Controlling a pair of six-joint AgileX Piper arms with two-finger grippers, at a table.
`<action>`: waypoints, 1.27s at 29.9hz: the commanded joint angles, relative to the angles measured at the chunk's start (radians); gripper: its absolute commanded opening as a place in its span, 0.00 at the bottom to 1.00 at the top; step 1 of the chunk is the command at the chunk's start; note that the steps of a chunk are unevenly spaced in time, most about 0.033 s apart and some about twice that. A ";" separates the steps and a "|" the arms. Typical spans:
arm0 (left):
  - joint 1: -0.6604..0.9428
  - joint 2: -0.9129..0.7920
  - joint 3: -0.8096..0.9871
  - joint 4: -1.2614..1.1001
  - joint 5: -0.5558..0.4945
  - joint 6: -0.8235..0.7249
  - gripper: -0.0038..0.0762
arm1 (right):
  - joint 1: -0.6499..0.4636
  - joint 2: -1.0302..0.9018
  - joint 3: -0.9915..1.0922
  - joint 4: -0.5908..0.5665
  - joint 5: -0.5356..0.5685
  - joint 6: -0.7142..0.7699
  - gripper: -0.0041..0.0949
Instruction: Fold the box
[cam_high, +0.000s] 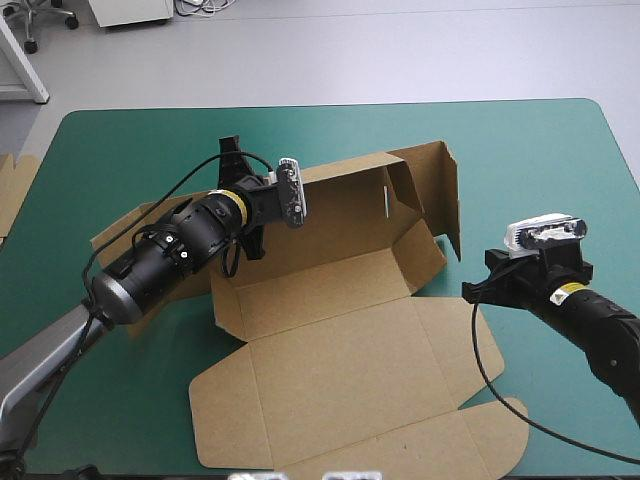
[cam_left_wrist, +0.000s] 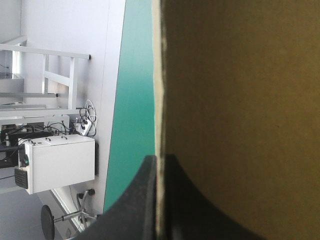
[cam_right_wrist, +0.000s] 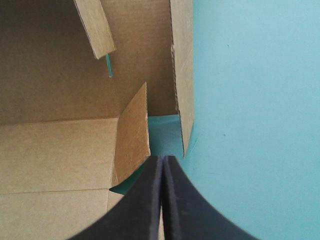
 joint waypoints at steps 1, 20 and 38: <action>-0.041 -0.046 -0.032 0.053 -0.012 -0.017 0.03 | 0.000 -0.012 -0.046 0.019 -0.059 -0.009 0.02; -0.202 -0.048 0.137 0.478 0.092 -0.408 0.03 | 0.061 -0.012 -0.046 0.001 -0.071 -0.039 0.03; -0.288 -0.072 0.218 0.683 0.117 -0.622 0.03 | 0.067 0.077 -0.310 -0.124 0.075 0.157 0.02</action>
